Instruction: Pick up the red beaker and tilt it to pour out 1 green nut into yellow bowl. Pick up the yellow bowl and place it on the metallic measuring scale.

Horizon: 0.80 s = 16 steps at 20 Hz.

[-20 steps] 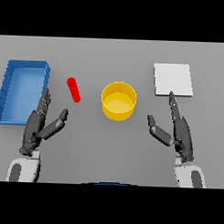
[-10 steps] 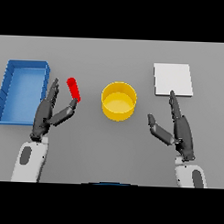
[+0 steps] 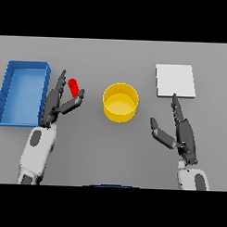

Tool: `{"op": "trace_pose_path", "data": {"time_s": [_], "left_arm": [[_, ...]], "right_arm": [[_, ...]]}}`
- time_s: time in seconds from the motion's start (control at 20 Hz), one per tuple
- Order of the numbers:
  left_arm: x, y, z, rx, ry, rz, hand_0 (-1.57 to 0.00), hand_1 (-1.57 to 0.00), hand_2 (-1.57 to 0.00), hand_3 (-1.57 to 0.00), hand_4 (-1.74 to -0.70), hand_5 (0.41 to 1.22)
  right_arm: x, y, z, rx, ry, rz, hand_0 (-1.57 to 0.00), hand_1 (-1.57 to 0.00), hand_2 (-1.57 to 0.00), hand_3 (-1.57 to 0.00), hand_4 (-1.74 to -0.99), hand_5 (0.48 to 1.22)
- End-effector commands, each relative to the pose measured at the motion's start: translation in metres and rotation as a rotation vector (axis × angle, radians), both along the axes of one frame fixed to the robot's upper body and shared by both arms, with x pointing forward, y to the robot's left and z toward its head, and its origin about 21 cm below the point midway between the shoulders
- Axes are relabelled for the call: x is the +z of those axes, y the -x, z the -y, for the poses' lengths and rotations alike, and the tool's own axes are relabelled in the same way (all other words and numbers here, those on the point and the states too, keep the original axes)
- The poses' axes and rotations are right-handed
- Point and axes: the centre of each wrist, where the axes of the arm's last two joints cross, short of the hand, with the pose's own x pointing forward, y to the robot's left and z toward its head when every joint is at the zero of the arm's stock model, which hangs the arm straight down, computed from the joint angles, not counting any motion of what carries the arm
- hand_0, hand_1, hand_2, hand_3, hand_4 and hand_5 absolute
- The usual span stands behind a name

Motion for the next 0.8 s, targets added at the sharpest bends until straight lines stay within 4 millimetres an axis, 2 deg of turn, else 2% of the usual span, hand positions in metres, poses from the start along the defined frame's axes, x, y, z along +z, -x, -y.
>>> {"op": "trace_pose_path", "data": {"time_s": [0.0, 0.1, 0.25, 0.35, 0.55, 0.6, 0.65, 0.75], "left_arm": [[-0.004, -0.002, 0.001, -0.005, -0.007, 0.011, 0.0, 0.0, 0.0, 0.0, -1.21, 0.636], [0.001, -0.013, 0.005, -0.008, -0.028, 0.019, 0.0, 0.0, 0.0, 0.0, -1.23, 0.649], [-0.002, -0.024, 0.014, -0.017, -0.054, 0.025, 0.0, 0.0, 0.0, 0.0, -1.26, 0.664], [-0.004, -0.028, 0.023, -0.023, -0.059, 0.033, 0.0, 0.0, 0.0, 0.0, -1.26, 0.676], [-0.003, -0.04, 0.024, -0.004, -0.053, 0.064, 0.0, -0.02, -0.04, 0.0, -1.3, 0.715], [-0.004, -0.04, 0.025, 0.006, -0.049, 0.068, -0.09, -0.14, -0.15, -0.05, -1.32, 0.741], [-0.007, -0.04, 0.028, 0.019, -0.037, 0.071, -0.32, -0.36, -0.36, -0.22, -1.35, 0.77], [-0.007, -0.043, 0.03, 0.03, -0.032, 0.07, -0.77, -0.8, -0.79, -0.58, -1.48, 0.933]], "right_arm": [[0.003, -0.005, -0.001, 0.001, 0.0, 0.001, 0.0, 0.0, 0.0, 0.0, -1.247, 0.673], [0.004, -0.001, 0.001, 0.007, 0.008, 0.013, 0.0, 0.0, 0.0, 0.0, -1.247, 0.679], [-0.001, 0.004, 0.0, 0.014, -0.012, 0.004, 0.0, 0.0, 0.0, 0.0, -1.264, 0.69], [0.003, -0.002, -0.003, 0.011, -0.011, 0.013, 0.0, 0.0, 0.0, 0.0, -1.266, 0.692], [0.004, 0.0, -0.001, -0.001, -0.003, 0.022, 0.0, 0.0, 0.0, 0.0, -1.259, 0.691], [0.006, -0.001, 0.001, -0.007, 0.003, 0.025, 0.0, 0.0, 0.0, 0.0, -1.255, 0.691], [0.006, -0.002, -0.002, 0.001, 0.004, 0.021, 0.0, 0.0, 0.0, 0.0, -1.252, 0.69], [0.0, 0.0, -0.001, 0.004, 0.014, 0.016, 0.0, 0.0, 0.0, 0.0, -1.245, 0.692]]}}
